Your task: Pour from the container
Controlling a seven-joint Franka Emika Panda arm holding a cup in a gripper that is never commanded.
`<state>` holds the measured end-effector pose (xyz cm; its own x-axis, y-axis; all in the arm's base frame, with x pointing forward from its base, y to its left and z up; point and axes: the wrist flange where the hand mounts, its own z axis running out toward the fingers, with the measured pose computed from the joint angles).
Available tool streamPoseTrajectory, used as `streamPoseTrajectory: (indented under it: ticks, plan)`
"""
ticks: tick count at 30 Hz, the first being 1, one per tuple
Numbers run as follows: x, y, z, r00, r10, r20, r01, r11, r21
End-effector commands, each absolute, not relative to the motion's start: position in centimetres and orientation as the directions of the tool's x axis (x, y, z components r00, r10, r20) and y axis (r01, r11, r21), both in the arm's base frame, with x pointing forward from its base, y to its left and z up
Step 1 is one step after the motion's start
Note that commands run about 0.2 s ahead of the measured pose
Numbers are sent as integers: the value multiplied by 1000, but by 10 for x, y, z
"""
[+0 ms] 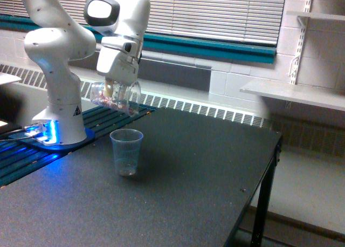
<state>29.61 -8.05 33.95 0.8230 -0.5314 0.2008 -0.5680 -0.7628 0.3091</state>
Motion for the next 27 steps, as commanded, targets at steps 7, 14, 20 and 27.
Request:
streamPoseTrajectory:
  ticks: [7,14,20,27]
  plan:
    - [273,-80,319,822,-546,163,-565,-745,353]
    - [270,-82,318,823,-546,155,-560,-735,381]
    - [268,-83,315,825,-545,148,-553,-728,405]
    - [266,-82,309,830,-542,129,-538,-721,437]
